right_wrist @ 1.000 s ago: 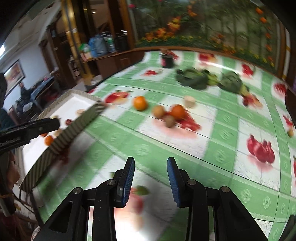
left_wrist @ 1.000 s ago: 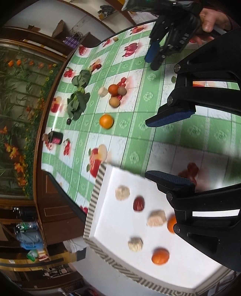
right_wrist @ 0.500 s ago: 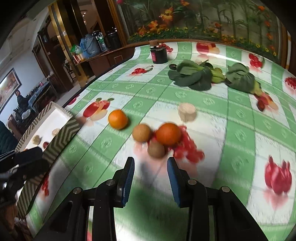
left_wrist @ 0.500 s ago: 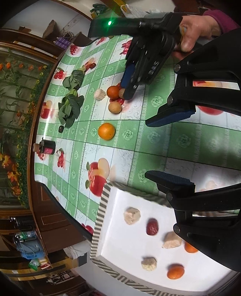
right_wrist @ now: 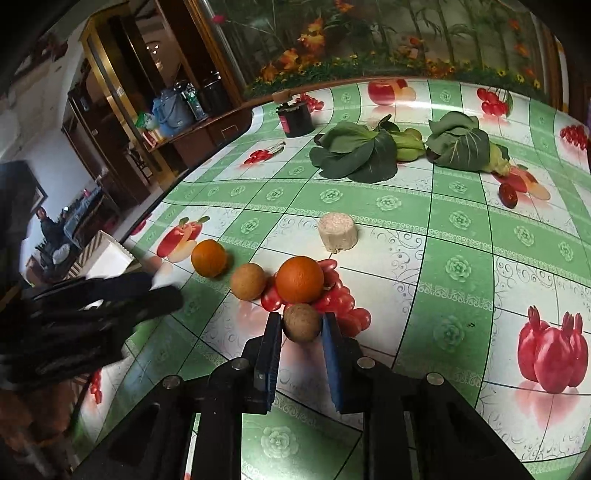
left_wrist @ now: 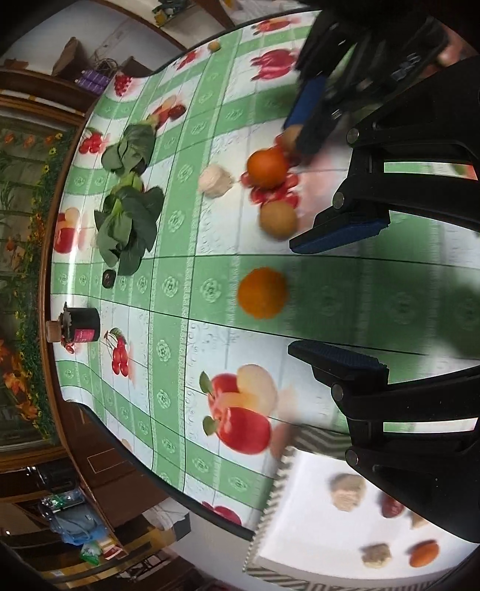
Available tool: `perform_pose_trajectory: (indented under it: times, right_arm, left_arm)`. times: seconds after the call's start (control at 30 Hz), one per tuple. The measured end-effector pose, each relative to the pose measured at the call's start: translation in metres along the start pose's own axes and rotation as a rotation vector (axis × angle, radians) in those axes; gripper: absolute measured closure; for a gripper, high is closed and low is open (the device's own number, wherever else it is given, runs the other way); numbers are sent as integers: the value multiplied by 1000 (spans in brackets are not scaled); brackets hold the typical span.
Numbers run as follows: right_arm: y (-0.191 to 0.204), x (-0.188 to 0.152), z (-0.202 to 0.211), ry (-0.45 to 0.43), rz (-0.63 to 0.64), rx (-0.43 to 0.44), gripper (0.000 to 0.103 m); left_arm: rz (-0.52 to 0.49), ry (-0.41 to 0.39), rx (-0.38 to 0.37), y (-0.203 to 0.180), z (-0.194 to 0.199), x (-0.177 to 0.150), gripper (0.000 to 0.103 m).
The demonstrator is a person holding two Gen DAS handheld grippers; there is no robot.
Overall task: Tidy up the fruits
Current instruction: 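Grasp an orange with the left tool while the right tool grasps a brown kiwi, then carry the orange in the left tool and kiwi in the right tool over the tray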
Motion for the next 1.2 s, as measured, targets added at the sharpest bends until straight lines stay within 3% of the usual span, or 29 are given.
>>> perform_pose_trajectory:
  times: [0.23,0.3,0.4,0.63,0.97,1.2]
  right_arm:
    - [-4,2,2,3,-22,15,81]
    - [-3,1,1,5,-15,13,81]
    - [-2,-1,0,6,-7,8,81]
    - [9,-8,-5,43,6,26,81]
    - [49,-37,29,15,59,56,82]
    - [76,-60,40,4,75,96,82]
  left_arm:
    - [20,1,1,5,-27,16,55]
    - [38,21,-31,8,-35,13,70]
    - [38,8,-23,11,-31,7,70]
    - [65,-34,-45,14,11,-21,70]
    - [64,-88,-91,16,71,-68,70]
    - [66,-127,12,32,96,-100,70]
Point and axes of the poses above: each gripper's, at about its wrist camera, not at the fingertips, and z roughly against the way its jaws point, y to its left, x to its top, the point moved 2 cm from there along -z, roughly the way its jaws point, and after that the axes turned 11 degrees about -z, right-handed, at the moved point
